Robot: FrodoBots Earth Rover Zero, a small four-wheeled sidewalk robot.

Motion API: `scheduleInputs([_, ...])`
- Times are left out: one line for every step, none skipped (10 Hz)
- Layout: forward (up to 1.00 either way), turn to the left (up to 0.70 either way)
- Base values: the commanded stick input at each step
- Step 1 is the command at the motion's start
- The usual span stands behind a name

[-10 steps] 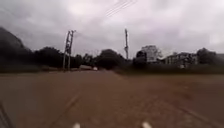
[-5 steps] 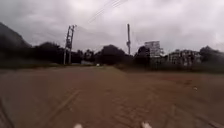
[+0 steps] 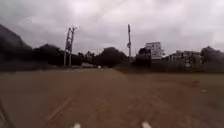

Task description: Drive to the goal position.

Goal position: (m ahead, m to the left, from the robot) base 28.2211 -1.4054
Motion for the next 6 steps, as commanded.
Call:
scheduleInputs([0.70,0.00])
scheduleInputs([0.70,0.00])
scheduleInputs([0.70,0.00])
scheduleInputs([0.70,0.00])
scheduleInputs([0.70,0.00])
scheduleInputs([0.70,0.00])
